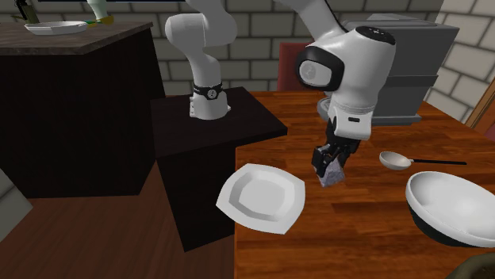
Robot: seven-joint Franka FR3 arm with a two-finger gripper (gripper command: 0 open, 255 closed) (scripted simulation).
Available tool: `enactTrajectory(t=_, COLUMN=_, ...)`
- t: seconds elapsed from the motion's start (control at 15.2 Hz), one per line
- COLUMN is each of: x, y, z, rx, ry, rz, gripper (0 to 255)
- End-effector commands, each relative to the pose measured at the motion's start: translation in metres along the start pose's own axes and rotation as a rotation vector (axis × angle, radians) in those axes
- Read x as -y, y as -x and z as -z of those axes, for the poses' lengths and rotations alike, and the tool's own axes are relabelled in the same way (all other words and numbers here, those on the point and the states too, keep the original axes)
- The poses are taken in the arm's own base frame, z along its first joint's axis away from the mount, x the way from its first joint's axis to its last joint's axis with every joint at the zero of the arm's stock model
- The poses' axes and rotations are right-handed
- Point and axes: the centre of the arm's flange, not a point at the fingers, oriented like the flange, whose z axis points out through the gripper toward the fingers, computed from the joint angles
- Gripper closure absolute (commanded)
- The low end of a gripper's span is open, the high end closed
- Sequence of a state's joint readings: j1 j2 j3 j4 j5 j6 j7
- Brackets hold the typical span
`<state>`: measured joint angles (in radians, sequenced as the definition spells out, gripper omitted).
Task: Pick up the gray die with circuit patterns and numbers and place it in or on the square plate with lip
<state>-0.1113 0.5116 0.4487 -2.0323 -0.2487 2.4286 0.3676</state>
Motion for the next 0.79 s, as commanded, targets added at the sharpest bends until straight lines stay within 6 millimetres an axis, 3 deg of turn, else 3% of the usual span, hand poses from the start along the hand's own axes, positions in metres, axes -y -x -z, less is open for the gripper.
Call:
enactTrajectory(t=0.0, x=0.001, y=0.001, z=0.012, rx=0.000, ry=0.000, rz=0.000, gripper=255)
enactTrajectory(t=0.59, x=0.003, y=0.004, z=0.055, rx=0.000, ry=0.000, rz=0.000, gripper=255)
enactTrajectory(t=0.73, x=-0.021, y=0.013, z=0.058, rx=0.000, ry=0.000, rz=0.000, gripper=255)
